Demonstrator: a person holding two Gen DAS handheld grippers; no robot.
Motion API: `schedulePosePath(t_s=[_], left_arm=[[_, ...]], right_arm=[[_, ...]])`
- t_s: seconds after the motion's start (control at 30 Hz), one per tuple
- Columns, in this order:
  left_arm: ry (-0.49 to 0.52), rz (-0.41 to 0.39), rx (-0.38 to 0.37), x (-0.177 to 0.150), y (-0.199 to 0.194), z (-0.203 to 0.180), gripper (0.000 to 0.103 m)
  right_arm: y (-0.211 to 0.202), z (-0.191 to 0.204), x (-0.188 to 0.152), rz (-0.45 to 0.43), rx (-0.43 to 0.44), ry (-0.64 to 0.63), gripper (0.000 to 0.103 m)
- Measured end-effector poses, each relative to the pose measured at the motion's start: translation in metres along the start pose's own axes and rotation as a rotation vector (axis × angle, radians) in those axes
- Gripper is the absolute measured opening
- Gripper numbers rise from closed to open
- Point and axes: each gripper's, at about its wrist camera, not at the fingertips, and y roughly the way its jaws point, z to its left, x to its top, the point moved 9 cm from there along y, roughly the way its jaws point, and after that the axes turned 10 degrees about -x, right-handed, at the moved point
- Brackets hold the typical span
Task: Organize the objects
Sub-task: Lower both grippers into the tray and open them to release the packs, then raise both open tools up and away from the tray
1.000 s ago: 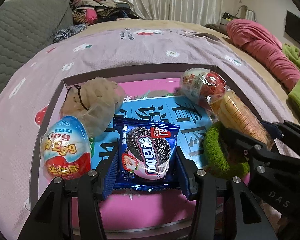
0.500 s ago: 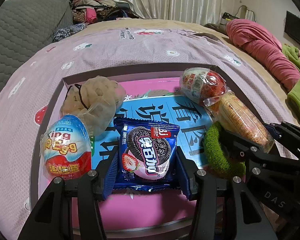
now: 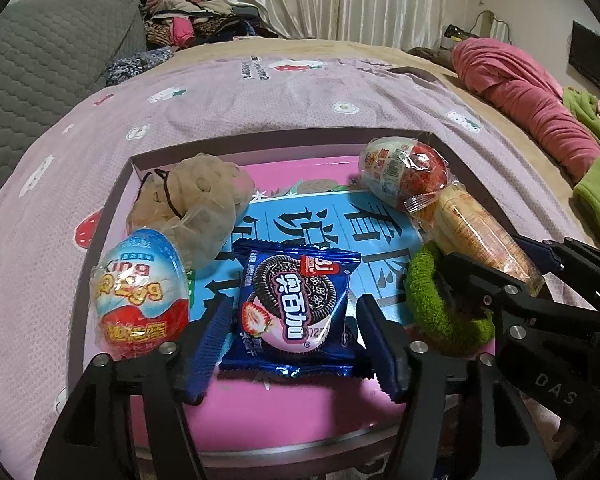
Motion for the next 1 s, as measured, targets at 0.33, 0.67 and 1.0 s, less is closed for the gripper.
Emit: schedulePosePath(t_s=[0.33,0.67,1.0], left_arm=[[0.011,-0.031,0.006,0.004,-0.018,-0.002,0.074],[0.01,-0.057,0.026,0.009,-0.034,-0.002,0.08],[0.035,-0.115,0.039,0.018,-0.06,-0.007,0.088]], right_arm=[[-0.011,-0.008,0.007,-0.027,0.002,0.022,0.054],[-0.027,-0.017,0.017,-0.071,-0.007,0.058,0.078],[-0.055,-0.022,0.029,-0.152,0.001,0.091,0.085]])
